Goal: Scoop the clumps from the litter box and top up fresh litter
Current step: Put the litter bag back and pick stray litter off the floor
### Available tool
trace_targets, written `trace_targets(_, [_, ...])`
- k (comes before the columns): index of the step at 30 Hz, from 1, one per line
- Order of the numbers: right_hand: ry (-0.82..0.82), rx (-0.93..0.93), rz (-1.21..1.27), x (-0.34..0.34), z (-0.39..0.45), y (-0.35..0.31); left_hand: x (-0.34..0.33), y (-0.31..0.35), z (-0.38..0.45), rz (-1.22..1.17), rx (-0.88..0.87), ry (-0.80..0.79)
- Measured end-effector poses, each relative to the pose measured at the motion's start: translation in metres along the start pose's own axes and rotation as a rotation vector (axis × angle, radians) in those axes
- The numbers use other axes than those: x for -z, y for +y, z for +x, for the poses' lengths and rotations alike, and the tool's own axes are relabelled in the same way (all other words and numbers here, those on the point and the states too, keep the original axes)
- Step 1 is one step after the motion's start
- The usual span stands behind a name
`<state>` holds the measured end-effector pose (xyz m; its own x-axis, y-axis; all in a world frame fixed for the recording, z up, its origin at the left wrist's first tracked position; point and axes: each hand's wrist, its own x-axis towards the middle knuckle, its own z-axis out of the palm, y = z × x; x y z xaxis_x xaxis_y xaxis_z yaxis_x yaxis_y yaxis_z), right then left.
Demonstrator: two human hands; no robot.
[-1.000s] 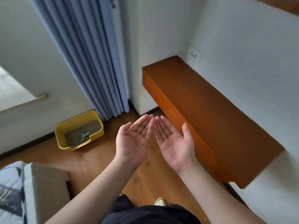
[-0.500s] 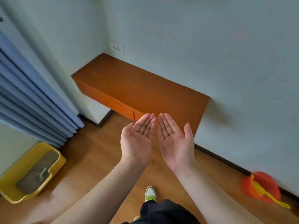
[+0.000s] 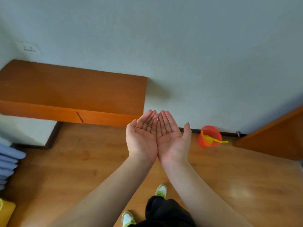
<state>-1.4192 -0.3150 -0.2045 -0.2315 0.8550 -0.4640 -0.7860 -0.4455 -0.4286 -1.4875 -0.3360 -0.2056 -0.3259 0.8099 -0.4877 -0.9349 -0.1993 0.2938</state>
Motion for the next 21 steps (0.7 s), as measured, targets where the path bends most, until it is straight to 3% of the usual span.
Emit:
trace_targets(9, [0.039,0.225,0.144,0.044,-0.015,-0.109,-0.053,-0.110,-0.008,0.107,0.191,-0.127])
trace_targets(17, [0.161,0.397,0.273,0.137,-0.015,-0.253,-0.099,-0.281,-0.013,0.209,0.394,-0.200])
trace_targets(21, [0.201,0.426,0.316,0.181,-0.009,-0.320,-0.118,-0.363,-0.014,0.239,0.407,-0.231])
